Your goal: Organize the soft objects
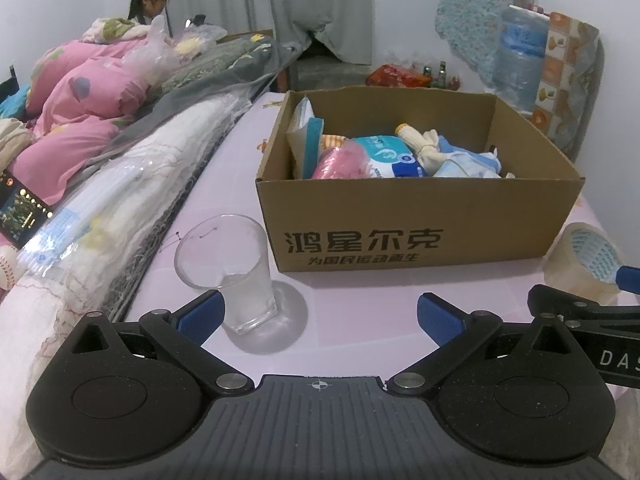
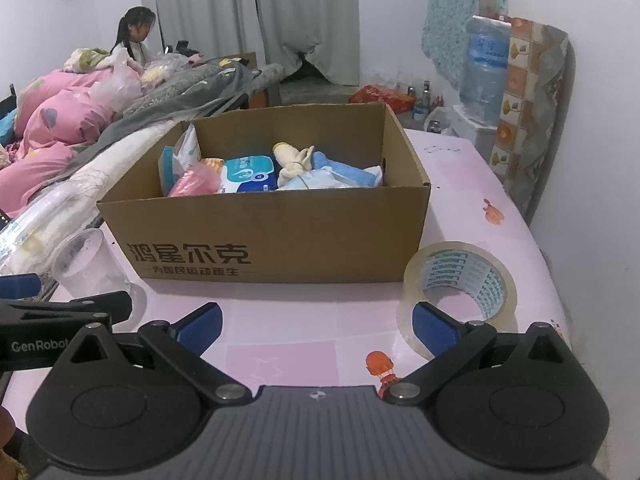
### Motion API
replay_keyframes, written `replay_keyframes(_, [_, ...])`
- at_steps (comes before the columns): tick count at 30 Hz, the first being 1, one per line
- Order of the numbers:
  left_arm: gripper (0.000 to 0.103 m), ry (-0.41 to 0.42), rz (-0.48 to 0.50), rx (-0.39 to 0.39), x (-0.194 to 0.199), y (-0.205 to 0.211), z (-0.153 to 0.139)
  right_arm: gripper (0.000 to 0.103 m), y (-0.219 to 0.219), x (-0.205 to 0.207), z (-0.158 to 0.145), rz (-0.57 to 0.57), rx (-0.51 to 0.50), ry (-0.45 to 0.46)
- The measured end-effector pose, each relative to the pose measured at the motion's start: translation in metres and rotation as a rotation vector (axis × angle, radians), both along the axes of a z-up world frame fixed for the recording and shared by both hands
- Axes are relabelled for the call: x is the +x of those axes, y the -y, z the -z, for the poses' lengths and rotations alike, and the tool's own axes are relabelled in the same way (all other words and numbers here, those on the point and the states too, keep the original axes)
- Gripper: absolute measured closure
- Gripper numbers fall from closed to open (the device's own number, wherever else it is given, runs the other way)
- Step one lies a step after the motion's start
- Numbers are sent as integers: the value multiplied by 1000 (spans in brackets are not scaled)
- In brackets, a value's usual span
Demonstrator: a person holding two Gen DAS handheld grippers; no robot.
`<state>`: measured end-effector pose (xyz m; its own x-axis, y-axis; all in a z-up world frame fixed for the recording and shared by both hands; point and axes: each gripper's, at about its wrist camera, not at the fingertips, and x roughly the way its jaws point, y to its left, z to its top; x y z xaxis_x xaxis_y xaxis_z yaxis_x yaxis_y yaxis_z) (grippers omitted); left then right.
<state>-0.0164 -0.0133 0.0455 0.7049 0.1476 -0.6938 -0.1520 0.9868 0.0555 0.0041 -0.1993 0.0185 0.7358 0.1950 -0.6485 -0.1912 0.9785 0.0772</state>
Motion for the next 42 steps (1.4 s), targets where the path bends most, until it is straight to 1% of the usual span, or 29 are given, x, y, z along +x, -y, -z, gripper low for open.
replay_keyframes(8, [0, -4, 6, -13, 3, 6, 2, 30, 5, -1, -1, 8, -21, 3])
replay_keyframes(27, [0, -48, -2, -32, 14, 9, 10, 30, 11, 13, 7, 6, -41, -32])
replay_keyframes(42, [0, -54, -1, -29, 15, 11, 11, 30, 12, 17, 7, 1, -43, -37])
